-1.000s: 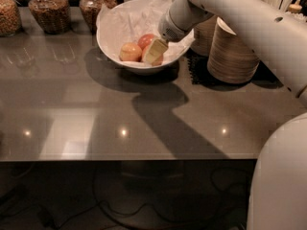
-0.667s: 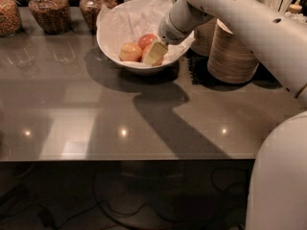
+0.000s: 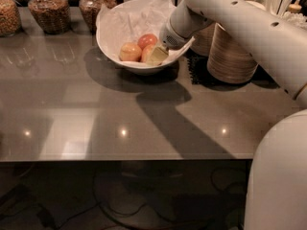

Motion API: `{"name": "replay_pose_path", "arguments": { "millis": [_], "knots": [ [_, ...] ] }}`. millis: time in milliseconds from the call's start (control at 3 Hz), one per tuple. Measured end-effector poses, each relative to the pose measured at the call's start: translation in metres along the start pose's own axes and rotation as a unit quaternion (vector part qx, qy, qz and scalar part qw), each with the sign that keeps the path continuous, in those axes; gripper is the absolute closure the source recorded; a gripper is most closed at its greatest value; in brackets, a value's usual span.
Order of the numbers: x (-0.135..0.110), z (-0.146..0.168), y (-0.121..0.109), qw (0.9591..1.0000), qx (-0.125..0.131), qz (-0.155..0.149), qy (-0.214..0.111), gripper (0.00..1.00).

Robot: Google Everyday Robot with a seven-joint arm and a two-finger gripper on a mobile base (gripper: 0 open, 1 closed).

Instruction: Pick apple from white bowl

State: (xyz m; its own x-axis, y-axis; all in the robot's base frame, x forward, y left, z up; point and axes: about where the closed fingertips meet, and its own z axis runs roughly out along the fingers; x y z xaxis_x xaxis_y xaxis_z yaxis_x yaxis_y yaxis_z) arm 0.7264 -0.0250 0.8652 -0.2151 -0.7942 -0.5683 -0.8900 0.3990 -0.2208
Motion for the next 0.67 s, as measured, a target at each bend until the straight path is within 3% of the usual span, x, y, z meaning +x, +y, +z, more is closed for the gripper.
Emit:
{"name": "replay_pose_path", "arguments": {
  "millis": [333, 667],
  "knots": [
    [0.006, 0.0041, 0.0002, 0.9999, -0.006, 0.008, 0.005, 0.43],
    [0.0065, 0.0041, -0.0001, 0.9999, -0.006, 0.009, 0.005, 0.6]
  ]
}}
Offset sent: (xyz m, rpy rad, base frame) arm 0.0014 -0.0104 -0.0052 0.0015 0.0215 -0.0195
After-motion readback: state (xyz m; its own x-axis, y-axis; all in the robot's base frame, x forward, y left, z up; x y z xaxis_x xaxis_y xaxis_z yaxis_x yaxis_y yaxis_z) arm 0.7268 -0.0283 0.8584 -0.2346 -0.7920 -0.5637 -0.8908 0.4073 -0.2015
